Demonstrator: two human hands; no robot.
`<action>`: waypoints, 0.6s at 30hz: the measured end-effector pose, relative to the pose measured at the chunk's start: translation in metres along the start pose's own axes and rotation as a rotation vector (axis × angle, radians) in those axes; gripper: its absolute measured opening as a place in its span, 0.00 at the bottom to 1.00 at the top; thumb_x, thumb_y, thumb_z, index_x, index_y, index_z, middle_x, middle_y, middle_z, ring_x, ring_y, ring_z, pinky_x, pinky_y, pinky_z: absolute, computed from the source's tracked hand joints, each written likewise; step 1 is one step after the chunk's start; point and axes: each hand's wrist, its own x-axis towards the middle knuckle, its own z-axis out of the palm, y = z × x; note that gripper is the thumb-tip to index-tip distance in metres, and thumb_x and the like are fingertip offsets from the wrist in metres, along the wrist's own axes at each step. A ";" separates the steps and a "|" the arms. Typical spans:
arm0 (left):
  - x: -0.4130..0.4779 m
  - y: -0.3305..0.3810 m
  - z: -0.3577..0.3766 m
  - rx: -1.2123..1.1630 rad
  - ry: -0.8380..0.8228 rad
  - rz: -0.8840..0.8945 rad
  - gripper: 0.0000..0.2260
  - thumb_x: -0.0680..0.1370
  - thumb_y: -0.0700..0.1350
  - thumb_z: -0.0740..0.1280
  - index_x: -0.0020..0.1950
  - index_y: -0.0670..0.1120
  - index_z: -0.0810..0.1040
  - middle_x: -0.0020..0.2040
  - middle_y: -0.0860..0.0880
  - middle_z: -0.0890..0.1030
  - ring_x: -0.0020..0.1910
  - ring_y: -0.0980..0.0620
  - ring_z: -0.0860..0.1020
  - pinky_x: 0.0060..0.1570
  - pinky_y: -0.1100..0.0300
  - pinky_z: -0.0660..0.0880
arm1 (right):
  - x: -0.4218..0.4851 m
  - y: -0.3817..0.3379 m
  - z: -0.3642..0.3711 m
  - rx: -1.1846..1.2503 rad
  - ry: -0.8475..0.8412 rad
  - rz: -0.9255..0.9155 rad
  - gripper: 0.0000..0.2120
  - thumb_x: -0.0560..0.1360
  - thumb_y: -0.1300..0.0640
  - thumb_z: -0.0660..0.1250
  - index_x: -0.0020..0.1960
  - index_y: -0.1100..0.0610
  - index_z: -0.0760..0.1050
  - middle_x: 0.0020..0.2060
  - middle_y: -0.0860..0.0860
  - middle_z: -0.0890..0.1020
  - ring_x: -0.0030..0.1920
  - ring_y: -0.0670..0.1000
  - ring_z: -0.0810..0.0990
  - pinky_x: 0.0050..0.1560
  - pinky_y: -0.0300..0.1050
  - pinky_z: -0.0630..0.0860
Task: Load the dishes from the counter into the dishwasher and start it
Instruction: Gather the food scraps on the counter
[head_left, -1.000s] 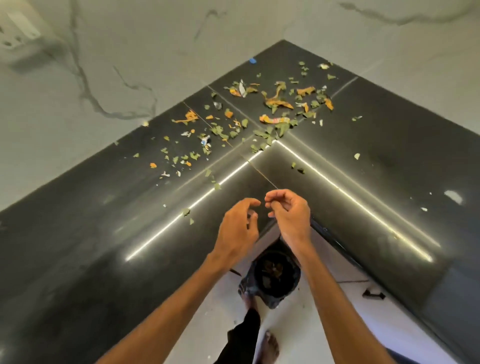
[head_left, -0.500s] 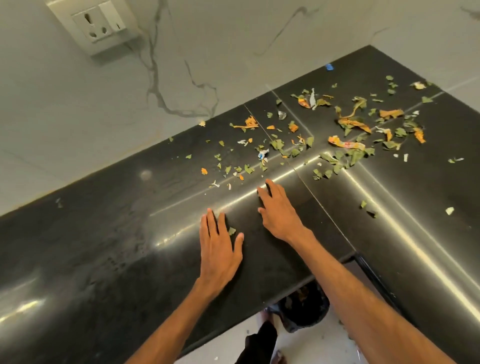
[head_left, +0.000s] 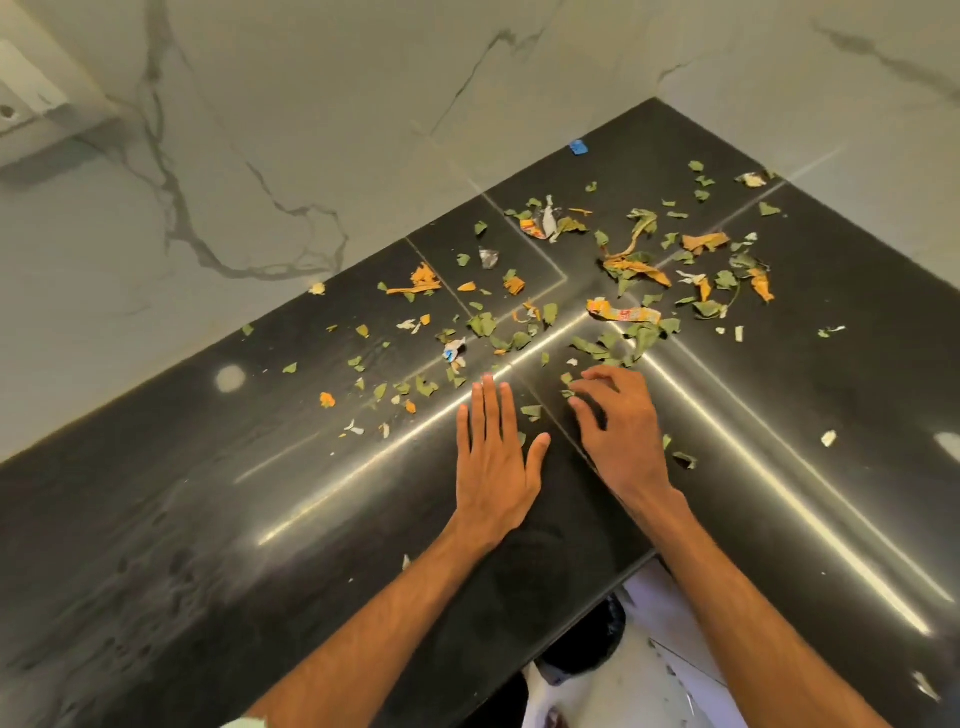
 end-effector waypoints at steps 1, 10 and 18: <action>0.007 0.010 0.003 0.003 -0.003 0.034 0.35 0.84 0.62 0.49 0.82 0.42 0.43 0.82 0.44 0.41 0.81 0.46 0.39 0.78 0.43 0.50 | -0.003 0.009 -0.013 0.005 0.064 0.068 0.10 0.77 0.62 0.70 0.59 0.58 0.82 0.57 0.52 0.78 0.61 0.50 0.74 0.65 0.36 0.69; 0.057 0.087 0.031 0.004 -0.026 0.236 0.33 0.85 0.59 0.48 0.82 0.41 0.43 0.82 0.43 0.41 0.81 0.46 0.39 0.79 0.43 0.47 | -0.047 0.084 -0.038 -0.251 -0.130 0.337 0.35 0.83 0.41 0.55 0.81 0.61 0.50 0.82 0.54 0.45 0.81 0.52 0.41 0.80 0.54 0.48; 0.108 0.100 0.014 -0.286 0.133 0.314 0.27 0.85 0.44 0.55 0.82 0.43 0.49 0.83 0.46 0.47 0.81 0.52 0.45 0.79 0.46 0.48 | 0.035 0.110 -0.028 -0.131 -0.168 0.153 0.34 0.85 0.44 0.52 0.82 0.59 0.43 0.82 0.54 0.42 0.81 0.51 0.38 0.80 0.57 0.49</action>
